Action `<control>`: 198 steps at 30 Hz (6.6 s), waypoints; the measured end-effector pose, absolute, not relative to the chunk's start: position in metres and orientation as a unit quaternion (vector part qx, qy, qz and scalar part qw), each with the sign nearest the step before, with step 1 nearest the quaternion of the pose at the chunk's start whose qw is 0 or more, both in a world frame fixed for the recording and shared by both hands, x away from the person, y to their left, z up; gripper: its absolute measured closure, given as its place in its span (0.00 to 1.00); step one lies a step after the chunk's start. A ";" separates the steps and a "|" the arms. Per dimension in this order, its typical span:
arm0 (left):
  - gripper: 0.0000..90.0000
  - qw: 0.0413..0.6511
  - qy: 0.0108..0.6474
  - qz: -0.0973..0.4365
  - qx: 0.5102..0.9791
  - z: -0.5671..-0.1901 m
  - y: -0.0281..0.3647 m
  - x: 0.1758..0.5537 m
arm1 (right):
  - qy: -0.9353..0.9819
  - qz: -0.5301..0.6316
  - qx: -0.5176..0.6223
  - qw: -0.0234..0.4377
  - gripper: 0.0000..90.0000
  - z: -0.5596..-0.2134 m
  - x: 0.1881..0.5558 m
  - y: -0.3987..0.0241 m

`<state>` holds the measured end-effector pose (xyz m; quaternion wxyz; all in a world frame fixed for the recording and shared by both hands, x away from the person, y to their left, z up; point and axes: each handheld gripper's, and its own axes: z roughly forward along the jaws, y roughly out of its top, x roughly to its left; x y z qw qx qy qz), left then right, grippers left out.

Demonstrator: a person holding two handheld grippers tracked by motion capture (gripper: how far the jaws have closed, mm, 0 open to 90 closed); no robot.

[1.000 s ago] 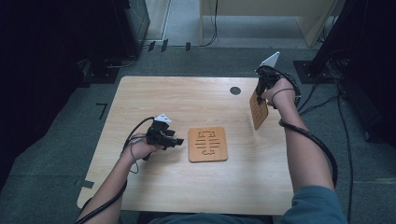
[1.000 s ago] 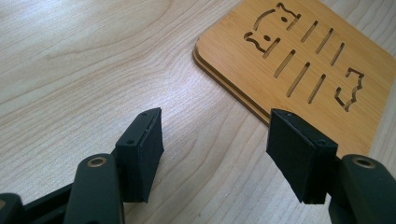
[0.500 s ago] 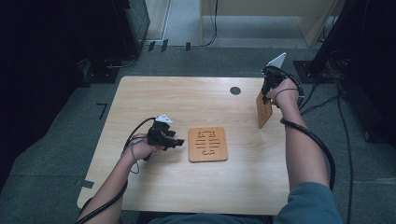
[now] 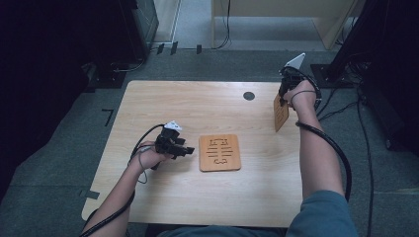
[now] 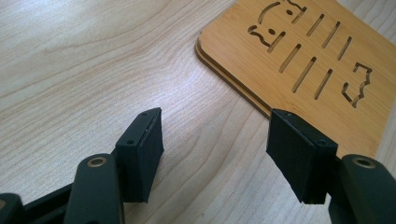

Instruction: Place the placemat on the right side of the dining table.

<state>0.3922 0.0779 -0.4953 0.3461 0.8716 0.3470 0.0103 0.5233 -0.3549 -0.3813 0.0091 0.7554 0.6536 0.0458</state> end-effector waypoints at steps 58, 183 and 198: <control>0.39 0.337 0.334 0.021 0.880 -0.497 0.071 0.391 | 0.606 0.157 0.780 -0.022 0.74 -0.420 0.490 -0.425; 0.36 0.336 0.332 0.025 0.881 -0.498 0.064 0.389 | 0.702 0.142 0.698 0.027 0.21 -0.461 0.472 -0.388; 0.34 0.334 0.331 0.029 0.882 -0.499 0.063 0.390 | 0.722 0.140 0.677 0.039 0.20 -0.464 0.456 -0.378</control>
